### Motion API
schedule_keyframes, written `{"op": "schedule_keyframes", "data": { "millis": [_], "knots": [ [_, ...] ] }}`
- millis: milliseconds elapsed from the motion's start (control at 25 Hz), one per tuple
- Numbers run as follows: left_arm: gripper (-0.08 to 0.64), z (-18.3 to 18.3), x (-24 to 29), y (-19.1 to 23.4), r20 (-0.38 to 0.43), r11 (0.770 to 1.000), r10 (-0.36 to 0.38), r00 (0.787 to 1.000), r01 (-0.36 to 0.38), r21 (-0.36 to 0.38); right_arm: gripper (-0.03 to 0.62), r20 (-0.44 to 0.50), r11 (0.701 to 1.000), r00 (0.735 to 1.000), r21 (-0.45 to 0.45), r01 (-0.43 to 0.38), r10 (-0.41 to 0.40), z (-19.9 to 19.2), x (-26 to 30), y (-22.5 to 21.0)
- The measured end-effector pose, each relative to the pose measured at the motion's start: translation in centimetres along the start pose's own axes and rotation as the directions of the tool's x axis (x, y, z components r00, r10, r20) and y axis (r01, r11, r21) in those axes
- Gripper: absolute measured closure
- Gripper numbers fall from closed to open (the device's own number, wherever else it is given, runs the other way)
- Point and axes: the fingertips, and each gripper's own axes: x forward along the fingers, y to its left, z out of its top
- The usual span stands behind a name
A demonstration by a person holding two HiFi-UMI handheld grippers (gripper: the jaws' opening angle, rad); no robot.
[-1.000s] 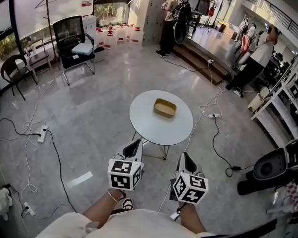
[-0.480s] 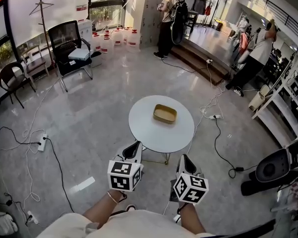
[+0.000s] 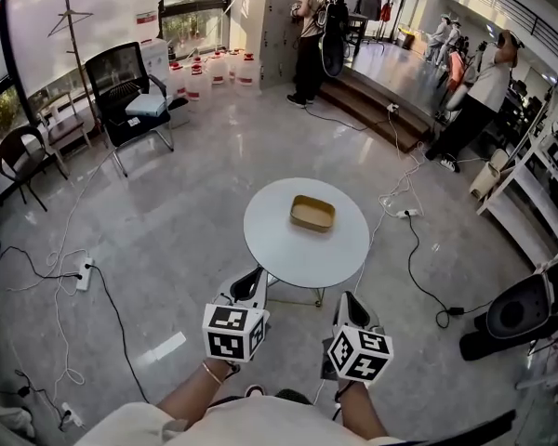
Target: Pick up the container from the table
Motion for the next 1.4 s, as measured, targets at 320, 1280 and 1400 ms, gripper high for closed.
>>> {"op": "schedule_keyframes", "data": {
  "millis": [320, 1280, 1400],
  "knots": [
    [0.545, -1.8, -0.4, 1.0, -0.049, 1.000, 0.022, 0.999, -0.022, -0.013, 0.568, -0.045, 1.000, 0.999, 0.015, 0.003, -0.003, -1.7, 0.3, -0.1],
    [0.545, 0.1, 7.0, 1.6, -0.043, 0.997, 0.048, 0.998, -0.050, -0.058, 0.568, -0.030, 0.999, 0.999, -0.024, -0.022, 0.021, 3.3, 7.1, -3.1],
    [0.545, 0.6, 8.2, 2.1, -0.035, 0.995, 0.071, 0.997, -0.073, -0.068, 0.568, -0.031, 0.999, 0.999, -0.032, -0.041, 0.040, 4.1, 8.5, -3.4]
  ]
}}
